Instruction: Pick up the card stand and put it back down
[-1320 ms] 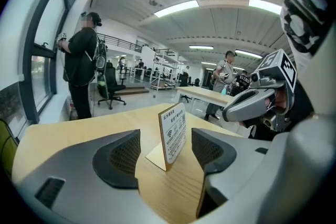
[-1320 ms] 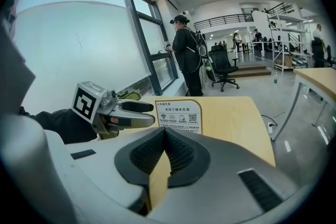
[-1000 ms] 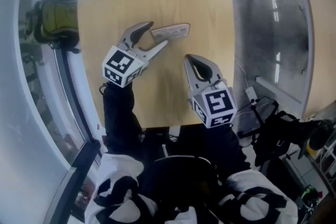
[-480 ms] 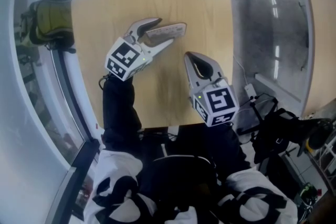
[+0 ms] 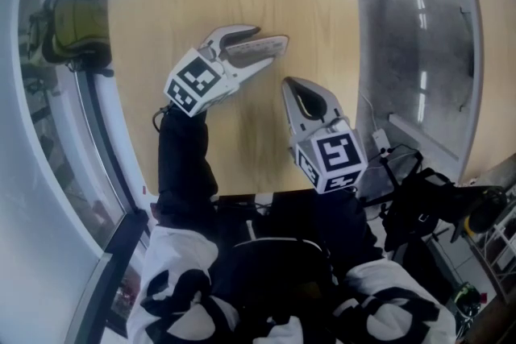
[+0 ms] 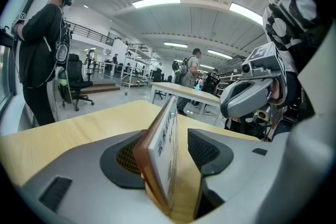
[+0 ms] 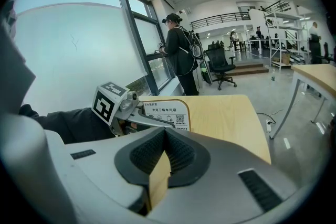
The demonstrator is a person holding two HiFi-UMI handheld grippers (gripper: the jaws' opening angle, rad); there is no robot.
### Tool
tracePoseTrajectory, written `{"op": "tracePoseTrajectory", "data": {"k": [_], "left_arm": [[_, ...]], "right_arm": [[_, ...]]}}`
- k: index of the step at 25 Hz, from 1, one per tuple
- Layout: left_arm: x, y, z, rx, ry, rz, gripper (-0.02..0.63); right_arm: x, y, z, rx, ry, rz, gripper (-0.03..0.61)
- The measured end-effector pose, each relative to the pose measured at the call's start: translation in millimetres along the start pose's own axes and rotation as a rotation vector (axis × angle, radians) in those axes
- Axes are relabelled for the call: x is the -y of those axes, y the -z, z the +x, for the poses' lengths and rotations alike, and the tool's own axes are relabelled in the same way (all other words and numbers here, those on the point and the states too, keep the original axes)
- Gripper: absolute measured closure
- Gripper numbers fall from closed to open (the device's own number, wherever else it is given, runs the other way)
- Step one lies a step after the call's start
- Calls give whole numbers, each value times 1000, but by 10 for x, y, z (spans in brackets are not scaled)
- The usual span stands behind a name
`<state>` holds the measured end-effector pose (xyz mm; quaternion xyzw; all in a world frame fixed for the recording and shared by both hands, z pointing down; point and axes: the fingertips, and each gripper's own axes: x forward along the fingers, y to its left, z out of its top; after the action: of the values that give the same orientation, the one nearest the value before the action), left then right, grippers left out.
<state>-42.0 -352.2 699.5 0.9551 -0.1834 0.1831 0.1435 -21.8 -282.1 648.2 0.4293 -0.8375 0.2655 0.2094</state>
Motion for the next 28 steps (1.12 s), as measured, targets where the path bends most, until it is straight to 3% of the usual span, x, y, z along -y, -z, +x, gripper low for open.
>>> {"op": "tracePoseTrajectory", "data": {"k": [15,21,28], "left_arm": [[140,-21,15,-23,54,18,589],[232,-67,-42,-36,89,28,595],[303,-449,-287,0,88,0,595]], "right_arm": [[10,-102,-81,15,-16,-13,560],[-2,-192,-169,25,2,-13,560],[-45,-476,-453,82,18,-26,560]]}}
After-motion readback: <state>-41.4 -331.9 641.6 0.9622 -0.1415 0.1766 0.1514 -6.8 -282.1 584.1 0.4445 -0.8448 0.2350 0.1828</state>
